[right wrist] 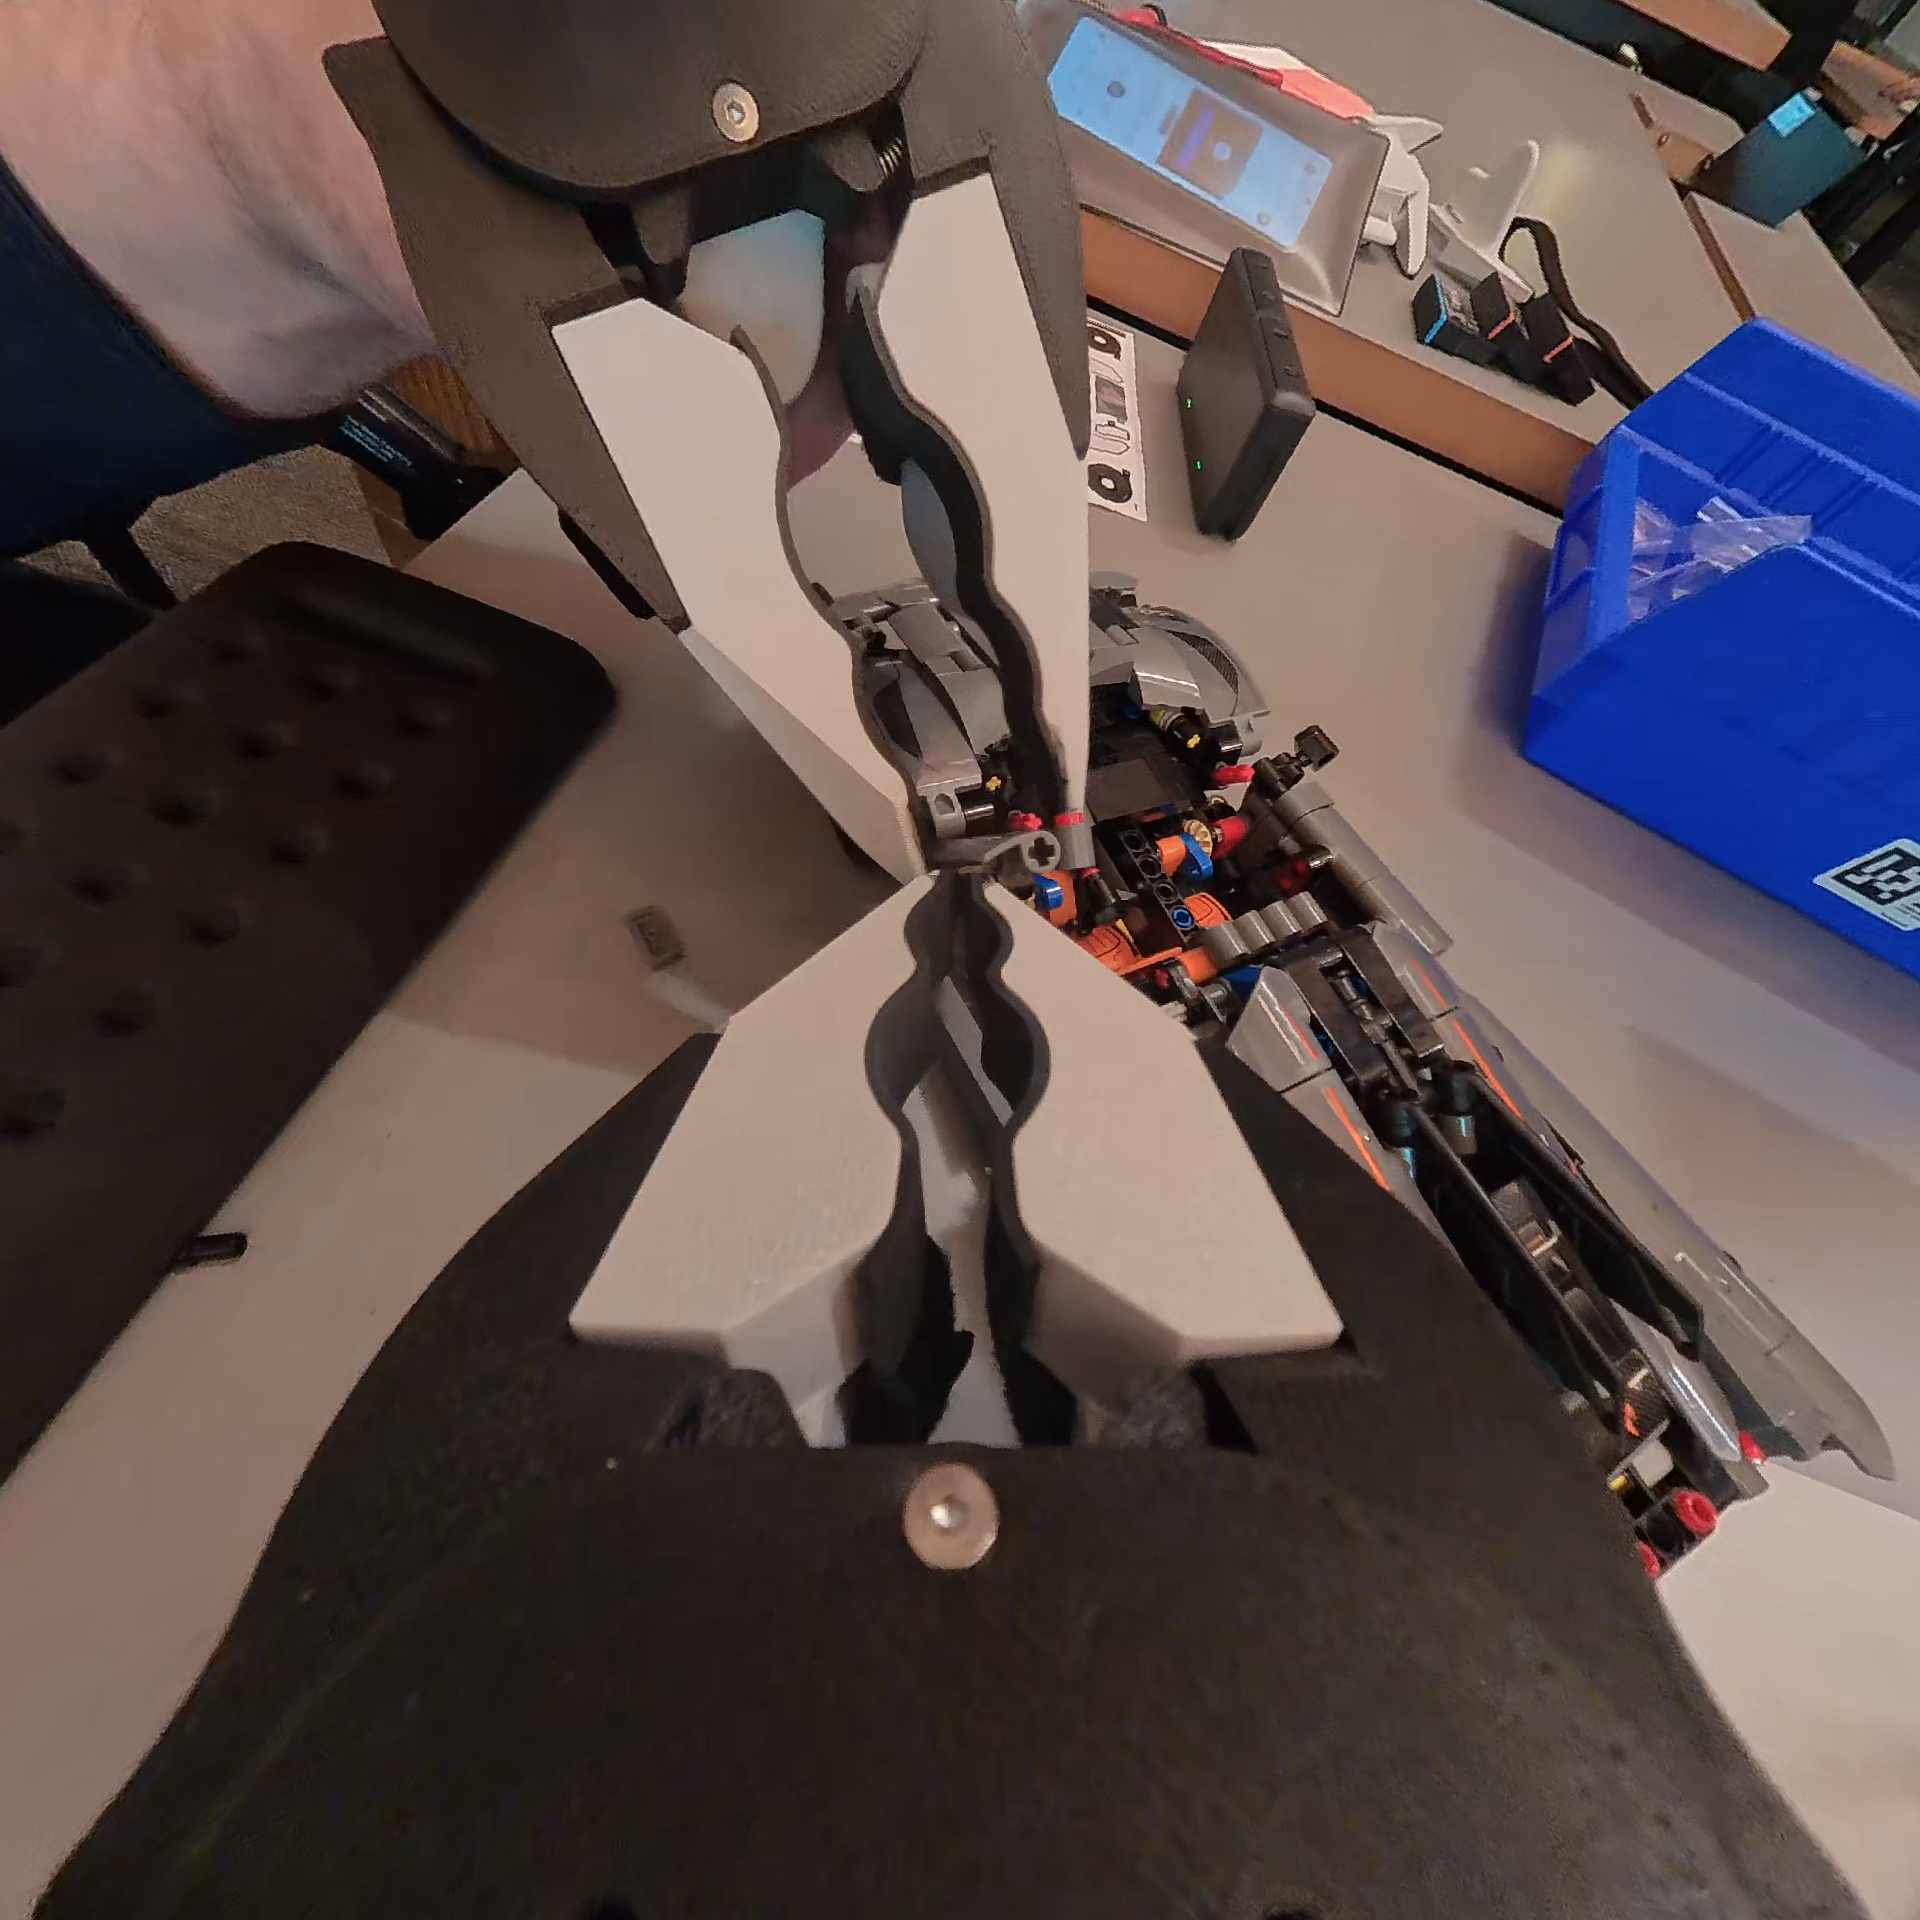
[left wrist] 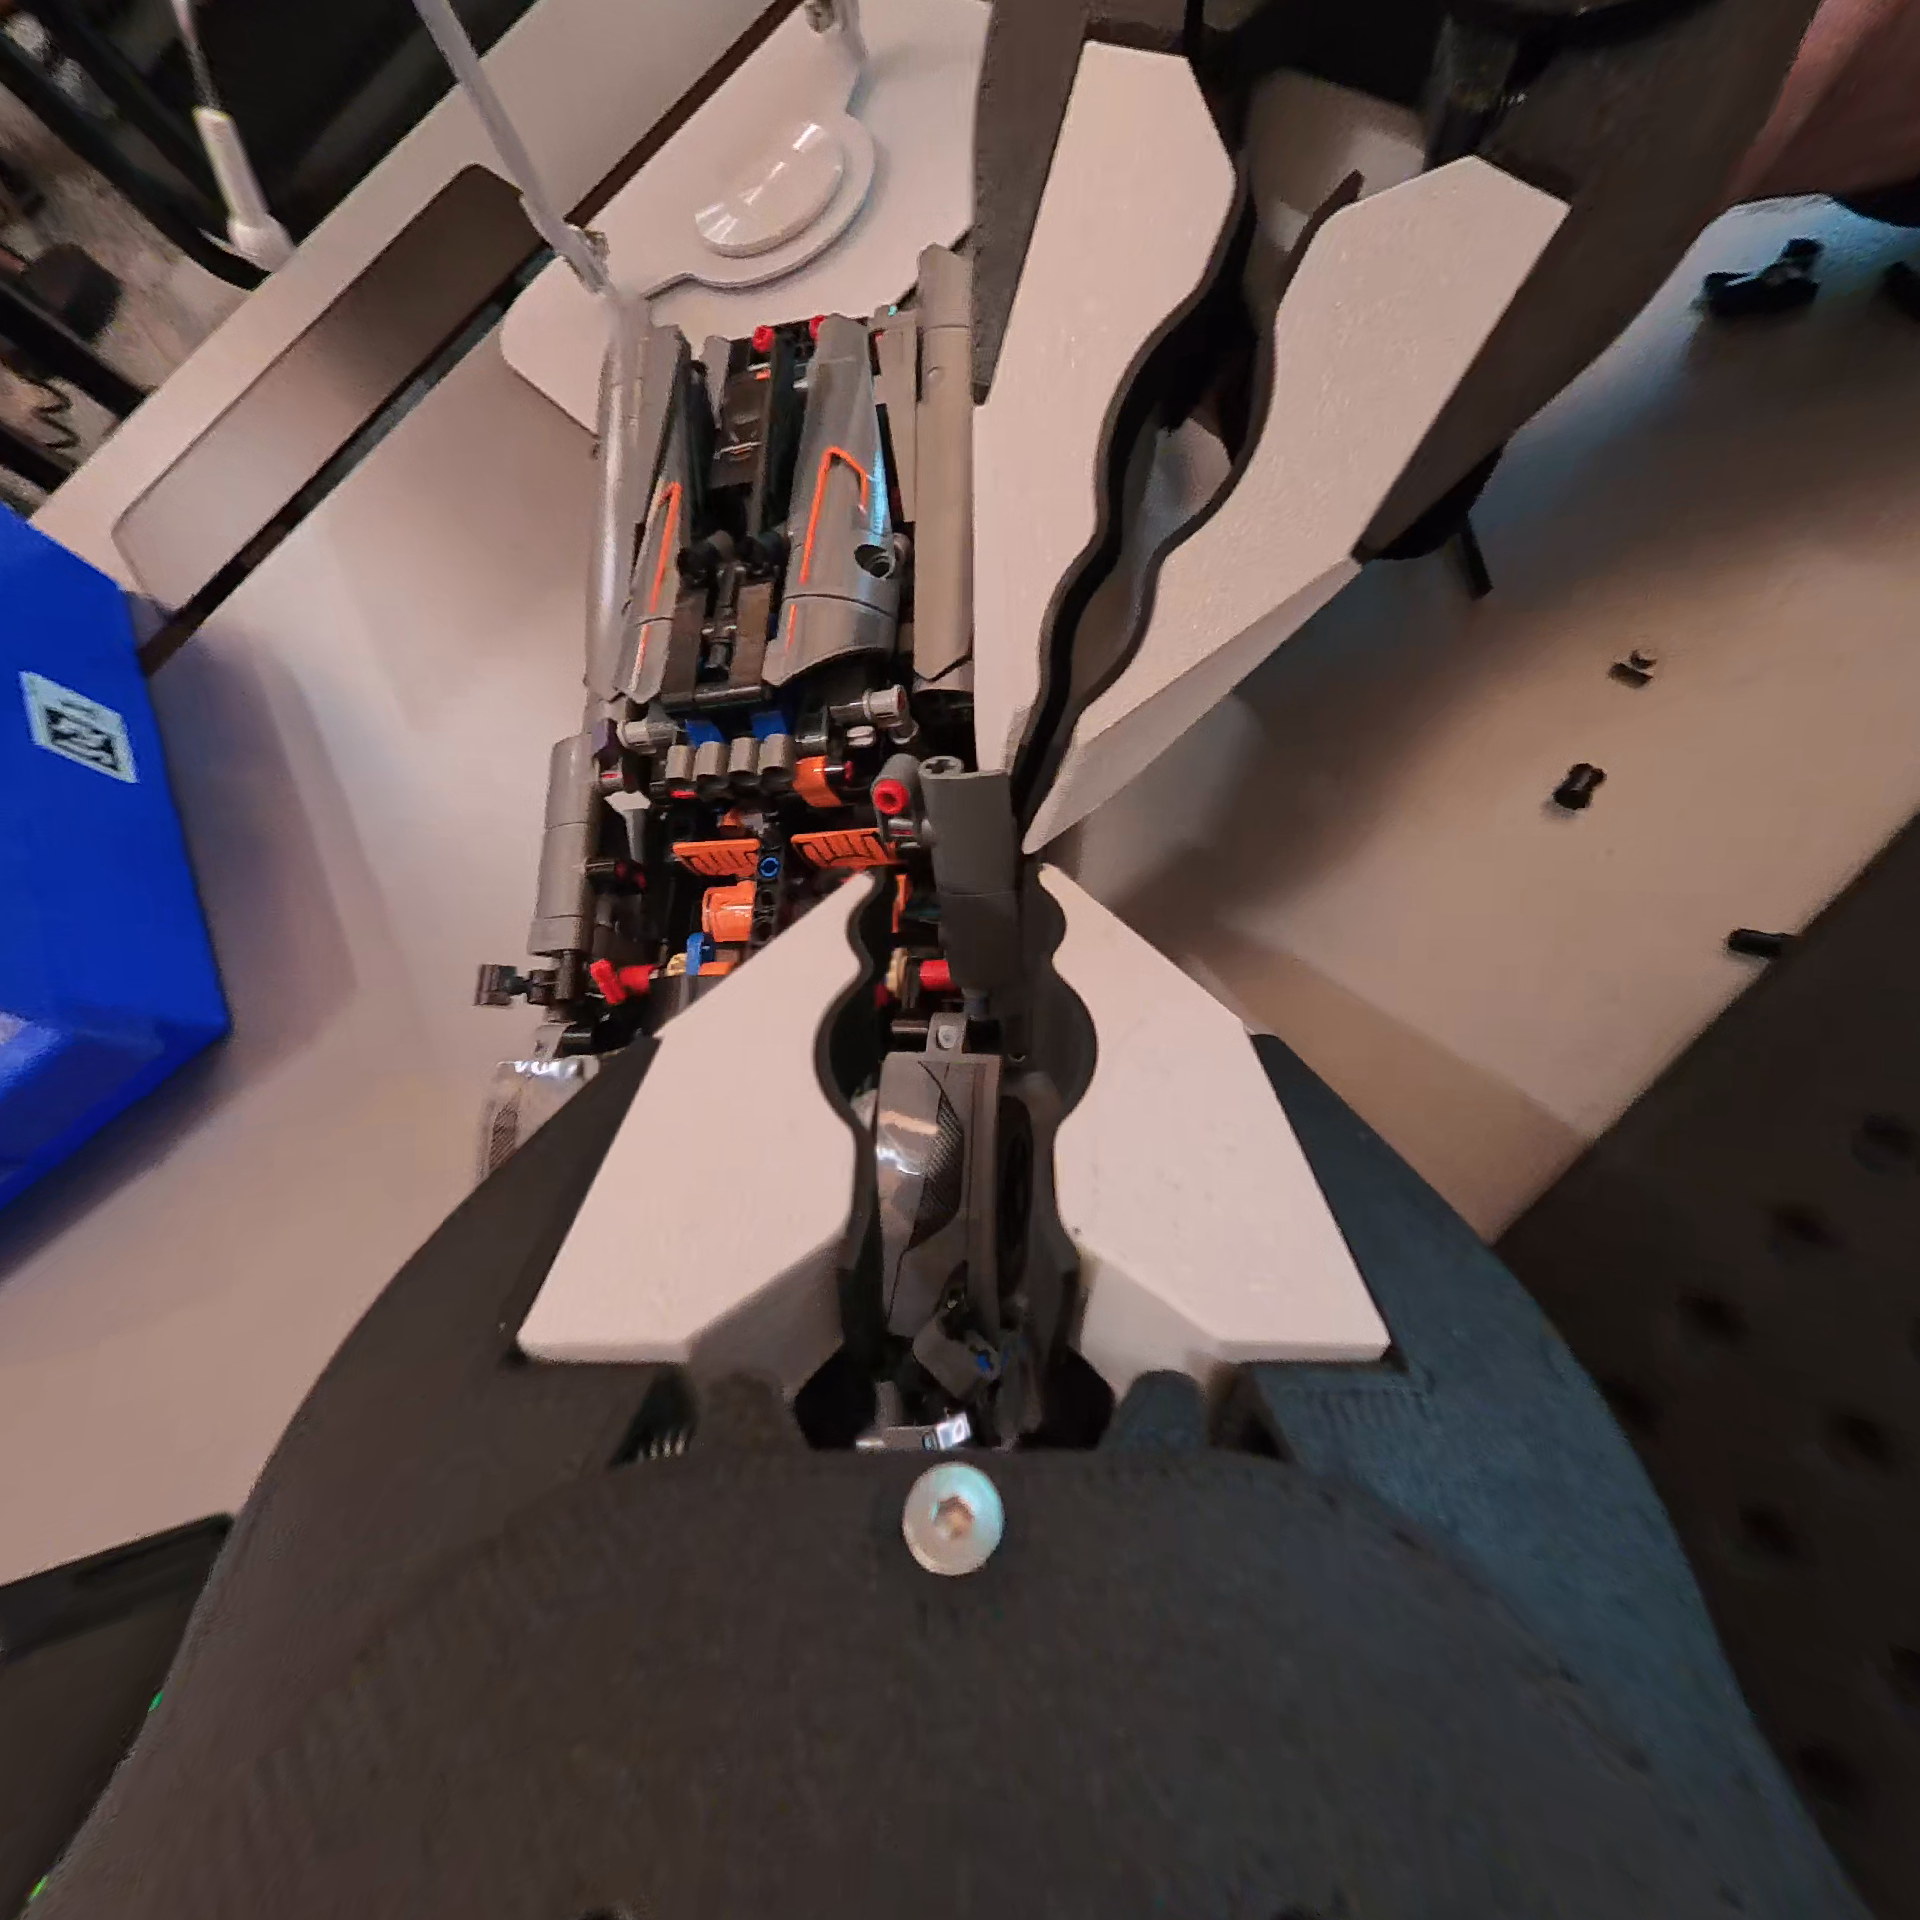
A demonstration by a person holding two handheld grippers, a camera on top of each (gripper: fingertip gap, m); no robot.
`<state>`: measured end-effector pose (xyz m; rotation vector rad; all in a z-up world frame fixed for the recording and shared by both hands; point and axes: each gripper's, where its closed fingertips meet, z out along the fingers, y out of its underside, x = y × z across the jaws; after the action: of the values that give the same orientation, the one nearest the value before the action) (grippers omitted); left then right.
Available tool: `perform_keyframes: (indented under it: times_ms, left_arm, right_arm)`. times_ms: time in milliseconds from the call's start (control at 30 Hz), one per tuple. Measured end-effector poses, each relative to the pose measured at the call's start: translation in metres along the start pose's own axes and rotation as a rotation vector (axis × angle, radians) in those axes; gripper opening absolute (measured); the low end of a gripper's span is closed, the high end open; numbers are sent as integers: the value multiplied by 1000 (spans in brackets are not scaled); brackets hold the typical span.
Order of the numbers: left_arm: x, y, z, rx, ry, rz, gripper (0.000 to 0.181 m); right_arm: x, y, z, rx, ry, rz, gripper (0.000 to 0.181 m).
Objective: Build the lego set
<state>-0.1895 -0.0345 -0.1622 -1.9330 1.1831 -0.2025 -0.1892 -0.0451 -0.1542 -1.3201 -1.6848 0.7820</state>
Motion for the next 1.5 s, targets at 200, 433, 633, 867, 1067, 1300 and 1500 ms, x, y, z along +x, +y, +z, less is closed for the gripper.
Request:
perform_keyframes:
  times_ms: [200,433,633,867,1067,1300,1500]
  left_arm:
    - [5,0,0,44,69,-31,14]
    - [5,-1,0,87,115,-74,13]
    - [5,-1,-1,120,140,-111,13]
    - [5,-2,-1,137,157,-125,13]
    - [6,-1,-2,157,166,-137,14]
    - [6,-2,-2,168,176,-147,13]
    - [7,-1,-4,180,190,-168,14]
  right_arm:
    - [0,0,0,-8,10,-24,0]
    - [0,0,0,4,-2,3,0]
    - [0,0,0,21,-20,35,0]
    - [0,0,-1,28,-22,39,0]
    - [-1,-1,-1,34,-30,51,0]
    - [-1,0,-1,46,-52,83,0]
    - [-2,-1,0,31,-20,23,0]
